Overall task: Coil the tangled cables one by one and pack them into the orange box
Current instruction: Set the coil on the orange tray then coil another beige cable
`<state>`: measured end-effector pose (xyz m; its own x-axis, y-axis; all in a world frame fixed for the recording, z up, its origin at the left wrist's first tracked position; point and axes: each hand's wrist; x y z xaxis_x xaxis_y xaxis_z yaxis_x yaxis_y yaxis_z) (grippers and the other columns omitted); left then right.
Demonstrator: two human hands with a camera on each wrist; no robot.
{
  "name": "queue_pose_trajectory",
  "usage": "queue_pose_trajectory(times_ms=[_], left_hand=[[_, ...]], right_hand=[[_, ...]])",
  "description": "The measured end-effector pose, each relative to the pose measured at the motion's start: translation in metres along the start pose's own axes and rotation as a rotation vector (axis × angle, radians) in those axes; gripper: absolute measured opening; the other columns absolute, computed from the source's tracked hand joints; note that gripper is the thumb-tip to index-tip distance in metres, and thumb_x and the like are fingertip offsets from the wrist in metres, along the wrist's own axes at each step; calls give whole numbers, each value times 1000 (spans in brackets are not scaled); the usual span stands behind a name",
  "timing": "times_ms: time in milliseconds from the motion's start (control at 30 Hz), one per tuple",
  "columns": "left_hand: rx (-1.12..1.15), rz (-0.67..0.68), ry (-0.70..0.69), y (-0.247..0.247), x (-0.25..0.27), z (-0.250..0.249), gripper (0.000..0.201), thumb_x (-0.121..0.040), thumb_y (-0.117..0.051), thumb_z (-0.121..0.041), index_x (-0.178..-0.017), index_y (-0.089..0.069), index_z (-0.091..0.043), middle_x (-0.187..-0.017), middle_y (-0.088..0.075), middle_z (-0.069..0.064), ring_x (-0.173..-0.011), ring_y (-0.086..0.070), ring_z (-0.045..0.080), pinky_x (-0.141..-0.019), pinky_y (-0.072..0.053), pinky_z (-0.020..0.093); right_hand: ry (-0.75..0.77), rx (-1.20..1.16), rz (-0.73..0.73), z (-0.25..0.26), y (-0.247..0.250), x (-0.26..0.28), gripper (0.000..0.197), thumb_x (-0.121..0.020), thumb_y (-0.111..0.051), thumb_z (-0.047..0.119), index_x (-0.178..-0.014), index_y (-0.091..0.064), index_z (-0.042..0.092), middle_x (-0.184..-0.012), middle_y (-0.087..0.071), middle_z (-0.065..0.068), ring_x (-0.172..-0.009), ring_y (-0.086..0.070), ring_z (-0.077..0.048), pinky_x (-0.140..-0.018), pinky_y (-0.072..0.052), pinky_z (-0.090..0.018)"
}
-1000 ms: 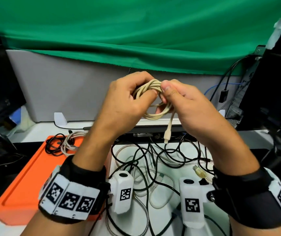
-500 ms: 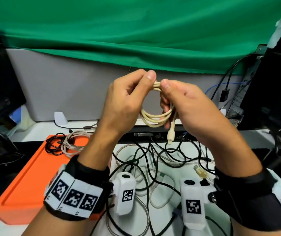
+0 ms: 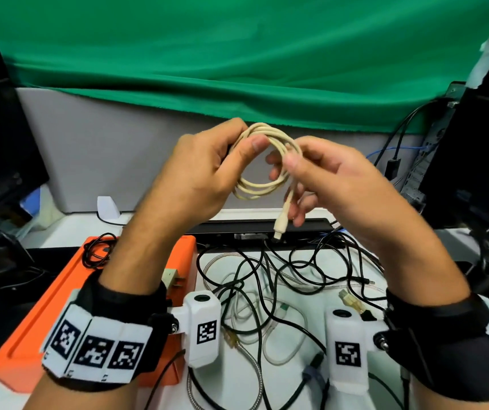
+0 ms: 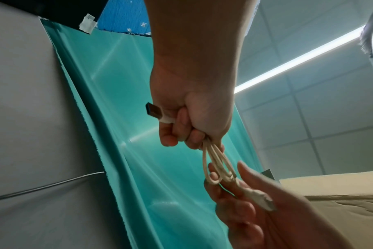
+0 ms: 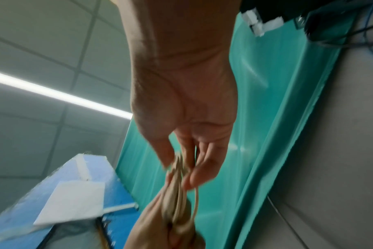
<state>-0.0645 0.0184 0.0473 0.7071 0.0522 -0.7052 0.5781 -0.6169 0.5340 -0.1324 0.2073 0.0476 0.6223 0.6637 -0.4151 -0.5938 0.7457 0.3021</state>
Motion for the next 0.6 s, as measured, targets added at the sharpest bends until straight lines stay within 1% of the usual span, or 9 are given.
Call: queue_pose_trajectory(times_ms=[33,100,200,300,367,433,500,567,600], left_hand=[[-2,-20,6,1,0,2,37,-104,-51,-42,-81,-55,-13,-63,-52,7,-60,-50,24,-58,-41,42],[5,-47,11,3,-1,3,37,-104,-52,-42,-83,-56,-12,-63,-52,9,-61,-52,26,-58,-43,44],[30,-64,2,3,-1,3,37,-104,-52,-41,-84,-56,-10,-64,-51,11,-61,-52,30,-57,-44,45],[41,-42,0,3,-2,2,39,-103,-52,-42,-85,-56,-8,-64,-51,13,-60,-53,30,-55,-45,44],[111,4,8,6,-2,5,37,-103,-53,-39,-85,-58,-7,-61,-52,7,-52,-53,24,-50,-45,37],[221,57,16,6,-2,7,32,-103,-54,-34,-83,-60,-10,-56,-50,-4,-46,-48,9,-46,-41,23],[333,89,33,0,-2,4,29,-103,-54,-31,-80,-60,-13,-56,-48,-8,-44,-44,4,-45,-37,15],[406,94,34,-8,-2,-2,26,-104,-53,-26,-80,-61,-18,-58,-50,-8,-44,-45,5,-43,-37,15],[412,82,26,-11,-2,-4,25,-104,-52,-24,-81,-62,-20,-60,-52,-9,-46,-46,6,-43,-39,18]], right_hand=[[-2,1,29,0,6,1,14,-100,-59,10,-110,-66,4,-93,-66,-6,-63,-63,-21,-57,-57,-32],[13,19,41,-1,16,3,20,-94,-64,-1,-110,-70,8,-93,-71,-5,-66,-65,-21,-63,-58,-32],[17,82,40,1,12,4,10,-89,-72,8,-98,-74,8,-79,-74,-5,-61,-63,-19,-58,-53,-30],[-12,239,-11,1,5,4,6,-91,-72,15,-87,-72,10,-67,-72,3,-53,-61,-13,-54,-48,-26],[25,406,-118,-1,8,2,7,-92,-73,20,-85,-72,18,-70,-73,5,-56,-65,-10,-58,-51,-30],[75,484,-269,-4,11,0,8,-92,-73,23,-83,-72,22,-72,-73,8,-62,-70,-8,-64,-57,-33],[132,355,-386,-7,7,-3,12,-92,-73,17,-82,-71,23,-73,-74,6,-68,-72,-10,-68,-60,-32],[133,56,-405,-9,-4,-7,10,-94,-70,9,-86,-71,16,-77,-75,-4,-72,-74,-19,-69,-61,-33],[91,-111,-377,-10,-8,-9,8,-95,-68,7,-89,-70,13,-78,-75,-7,-72,-74,-22,-68,-60,-33]])
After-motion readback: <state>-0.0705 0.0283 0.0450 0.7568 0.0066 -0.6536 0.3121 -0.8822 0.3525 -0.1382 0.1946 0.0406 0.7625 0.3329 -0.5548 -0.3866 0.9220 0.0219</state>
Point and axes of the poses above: each hand's wrist, its own x-axis away from the middle knuckle, its own y-axis out of the back of the hand, z = x × y
